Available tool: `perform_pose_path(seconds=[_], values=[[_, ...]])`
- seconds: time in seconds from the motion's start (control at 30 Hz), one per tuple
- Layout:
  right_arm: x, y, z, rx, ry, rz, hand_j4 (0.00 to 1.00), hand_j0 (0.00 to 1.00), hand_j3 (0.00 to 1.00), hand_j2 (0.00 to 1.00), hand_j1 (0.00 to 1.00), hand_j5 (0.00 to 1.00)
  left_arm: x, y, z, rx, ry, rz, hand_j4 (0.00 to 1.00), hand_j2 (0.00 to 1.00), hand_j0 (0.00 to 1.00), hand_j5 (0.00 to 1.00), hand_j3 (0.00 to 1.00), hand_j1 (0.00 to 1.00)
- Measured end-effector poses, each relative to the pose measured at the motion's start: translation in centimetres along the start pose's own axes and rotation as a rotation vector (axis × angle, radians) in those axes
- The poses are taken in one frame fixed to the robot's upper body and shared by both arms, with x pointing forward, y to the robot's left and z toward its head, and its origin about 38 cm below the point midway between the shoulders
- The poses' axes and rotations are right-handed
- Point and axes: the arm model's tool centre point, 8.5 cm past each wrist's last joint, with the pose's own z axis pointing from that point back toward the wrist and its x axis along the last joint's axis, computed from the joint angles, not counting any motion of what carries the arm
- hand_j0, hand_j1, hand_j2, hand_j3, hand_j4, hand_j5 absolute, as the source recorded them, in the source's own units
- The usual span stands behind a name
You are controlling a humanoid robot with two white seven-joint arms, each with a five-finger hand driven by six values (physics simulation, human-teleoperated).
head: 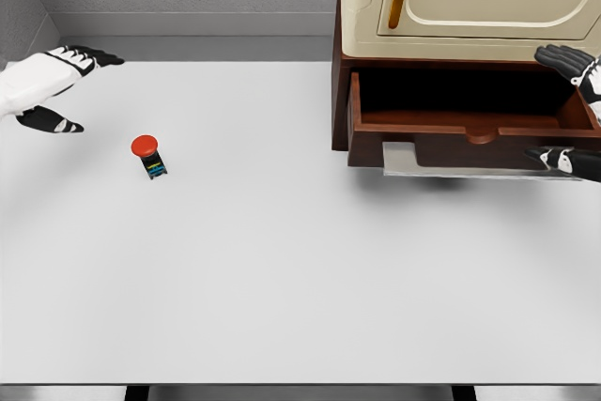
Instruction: Put the switch into the drawer with left arm, and close the drawer with right arm
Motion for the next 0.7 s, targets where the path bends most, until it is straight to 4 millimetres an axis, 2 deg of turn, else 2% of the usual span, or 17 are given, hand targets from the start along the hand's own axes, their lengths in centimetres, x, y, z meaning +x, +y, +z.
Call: perform_pose_path(seconds=[0.13, 0.2, 0.4, 0.5, 0.57, 0.7], values=[[0.0, -0.1, -0.1, -0.004, -0.004, 0.002, 1.0, 1.0, 1.0, 1.0, 1.0, 1.0, 0.2, 1.6, -0.8, -0.006, -0.009, -0.055, 1.0, 1.0, 1.0, 1.0, 1.0, 1.0], [0.0, -0.2, -0.2, -0.007, -0.005, 0.003, 1.0, 1.0, 1.0, 1.0, 1.0, 1.0, 0.5, 1.5, -1.3, -0.037, -0.018, -0.084, 1.0, 1.0, 1.0, 1.0, 1.0, 1.0], [0.0, -0.1, -0.1, -0.007, -0.003, 0.0, 1.0, 1.0, 1.0, 1.0, 1.0, 1.0, 1.7, 2.6, -3.5, -0.107, -0.061, -0.193, 1.0, 1.0, 1.0, 1.0, 1.0, 1.0], [0.0, -0.1, -0.1, -0.007, -0.003, 0.0, 1.0, 1.0, 1.0, 1.0, 1.0, 1.0, 2.4, 1.0, -4.2, -0.171, -0.083, -0.22, 1.0, 1.0, 1.0, 1.0, 1.0, 1.0], [0.0, -0.1, -0.1, -0.007, -0.003, -0.001, 1.0, 1.0, 1.0, 1.0, 1.0, 1.0, 2.8, 1.3, -4.9, -0.193, -0.098, -0.253, 1.0, 1.0, 1.0, 1.0, 1.0, 1.0], [0.0, -0.1, -0.1, -0.005, -0.002, -0.001, 1.0, 1.0, 1.0, 1.0, 1.0, 1.0, 3.7, 0.0, -5.7, -0.252, -0.13, -0.28, 1.0, 1.0, 1.0, 1.0, 1.0, 1.0]])
